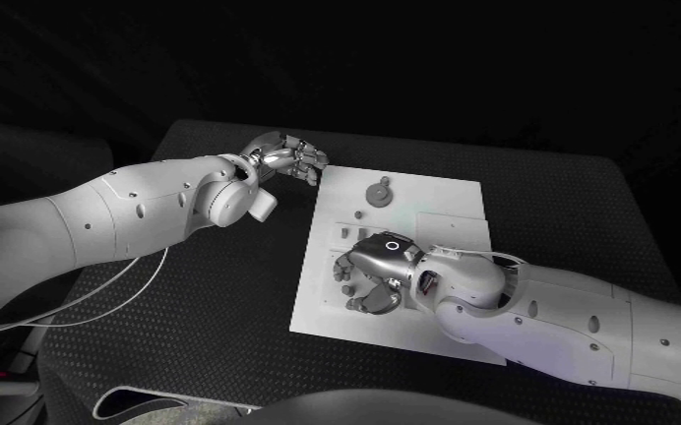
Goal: Assemble the parts on the task board
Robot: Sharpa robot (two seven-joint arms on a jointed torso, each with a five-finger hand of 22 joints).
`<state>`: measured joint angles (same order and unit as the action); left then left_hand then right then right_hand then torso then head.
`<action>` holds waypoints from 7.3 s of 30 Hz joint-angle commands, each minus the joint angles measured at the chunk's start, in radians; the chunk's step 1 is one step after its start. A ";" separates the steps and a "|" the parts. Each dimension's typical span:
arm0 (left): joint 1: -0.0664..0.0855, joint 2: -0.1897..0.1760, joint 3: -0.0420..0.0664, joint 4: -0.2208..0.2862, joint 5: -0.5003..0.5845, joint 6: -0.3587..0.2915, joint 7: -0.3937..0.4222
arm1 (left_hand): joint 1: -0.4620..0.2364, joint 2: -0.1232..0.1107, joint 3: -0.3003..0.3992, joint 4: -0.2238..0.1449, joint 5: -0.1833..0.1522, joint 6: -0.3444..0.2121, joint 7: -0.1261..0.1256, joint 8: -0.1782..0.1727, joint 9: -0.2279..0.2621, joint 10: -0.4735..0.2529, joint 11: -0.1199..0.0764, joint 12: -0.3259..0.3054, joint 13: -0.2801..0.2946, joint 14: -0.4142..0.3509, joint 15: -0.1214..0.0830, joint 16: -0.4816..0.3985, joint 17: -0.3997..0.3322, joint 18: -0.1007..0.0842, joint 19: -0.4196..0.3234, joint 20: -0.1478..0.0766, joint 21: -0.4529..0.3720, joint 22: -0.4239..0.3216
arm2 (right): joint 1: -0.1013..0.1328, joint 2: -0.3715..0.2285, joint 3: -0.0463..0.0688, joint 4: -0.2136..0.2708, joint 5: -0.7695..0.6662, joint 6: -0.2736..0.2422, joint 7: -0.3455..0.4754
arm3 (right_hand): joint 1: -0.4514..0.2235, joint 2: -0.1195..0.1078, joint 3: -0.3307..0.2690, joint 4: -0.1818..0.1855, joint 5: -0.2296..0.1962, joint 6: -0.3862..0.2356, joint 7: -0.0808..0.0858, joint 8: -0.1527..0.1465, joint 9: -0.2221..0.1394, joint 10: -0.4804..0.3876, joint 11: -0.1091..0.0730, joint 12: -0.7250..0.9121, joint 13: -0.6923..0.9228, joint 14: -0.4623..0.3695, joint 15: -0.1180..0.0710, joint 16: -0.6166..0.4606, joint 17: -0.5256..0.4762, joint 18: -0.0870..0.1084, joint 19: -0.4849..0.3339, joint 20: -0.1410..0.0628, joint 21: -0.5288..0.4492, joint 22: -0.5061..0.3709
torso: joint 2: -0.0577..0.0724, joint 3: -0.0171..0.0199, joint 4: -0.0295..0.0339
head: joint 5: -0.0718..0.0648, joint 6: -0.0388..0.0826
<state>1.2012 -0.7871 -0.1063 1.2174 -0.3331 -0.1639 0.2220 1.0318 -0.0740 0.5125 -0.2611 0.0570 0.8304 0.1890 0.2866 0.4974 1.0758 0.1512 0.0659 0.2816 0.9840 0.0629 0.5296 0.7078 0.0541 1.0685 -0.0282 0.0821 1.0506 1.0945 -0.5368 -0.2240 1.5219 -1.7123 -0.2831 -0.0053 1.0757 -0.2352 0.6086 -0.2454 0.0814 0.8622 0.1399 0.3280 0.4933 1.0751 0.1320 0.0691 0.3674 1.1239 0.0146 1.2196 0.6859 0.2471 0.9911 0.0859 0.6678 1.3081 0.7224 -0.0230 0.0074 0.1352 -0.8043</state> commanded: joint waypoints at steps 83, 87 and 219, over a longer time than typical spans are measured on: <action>0.001 0.021 0.001 -0.036 0.011 0.009 0.013 | -0.011 0.000 -0.002 0.008 -0.002 -0.007 0.003 0.008 -0.003 -0.001 0.004 0.004 -0.004 0.004 0.007 -0.010 0.008 0.012 0.007 -0.001 -0.007 0.002 | 0.106 -0.360 0.077 0.056 0.631 0.229 -0.190 | -0.021 0.054 -0.006 0.057 -0.004 -0.018 0.033 -0.022 -0.008 0.171 -0.066 0.159 0.085 -0.015 -0.058 0.027 -0.060 0.015 -0.033 0.008 0.035 0.014 | -0.005 0.0078 -0.0129 | -0.101 0.050; 0.001 0.024 0.000 -0.041 0.011 0.011 0.014 | -0.011 0.001 -0.002 0.009 -0.002 -0.007 0.003 0.009 -0.003 0.000 0.004 0.005 -0.004 0.004 0.007 -0.011 0.009 0.012 0.008 -0.001 -0.007 0.002 | 0.105 -0.387 0.060 0.080 0.659 0.274 -0.262 | -0.157 0.092 -0.065 0.161 -0.015 0.122 -0.074 0.066 0.037 0.383 -0.064 0.356 0.204 0.087 -0.048 0.146 -0.002 0.006 0.028 0.017 0.067 0.018 | -0.006 0.0096 -0.0165 | -0.102 0.049; 0.001 0.013 0.000 -0.021 0.011 0.032 0.004 | -0.020 0.003 -0.005 0.018 -0.002 -0.007 0.003 0.010 -0.005 0.000 0.003 0.004 -0.007 0.004 0.008 -0.020 0.018 0.011 0.007 -0.001 -0.010 0.004 | 0.087 -0.256 0.002 0.107 0.764 0.286 -0.493 | -0.365 0.260 0.000 -0.032 -0.002 0.156 -0.058 -0.002 0.210 0.054 -0.159 1.041 0.785 0.115 -0.144 0.286 0.205 0.015 0.113 -0.078 0.128 0.020 | -0.006 0.0075 -0.0158 | -0.097 -0.006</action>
<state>1.2009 -0.7743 -0.1071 1.1936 -0.3278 -0.1450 0.2193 1.0210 -0.0711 0.5073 -0.2518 0.0570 0.8268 0.1926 0.2901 0.4938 1.0742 0.1528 0.0659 0.2760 0.9874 0.0664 0.5142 0.7244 0.0546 1.0686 -0.0282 0.0781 1.0532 1.1834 -0.7949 -0.2215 1.6293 -0.9512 -0.0141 -0.4989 0.7037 0.0083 0.5909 -0.2639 0.0724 1.0107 0.0799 0.3275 0.7019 1.1314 -0.0230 1.1149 1.1535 1.2415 -0.1252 1.5119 0.8915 0.2485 1.1058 0.0037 0.7917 1.3073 0.7159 -0.0156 -0.0084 0.0380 -0.8105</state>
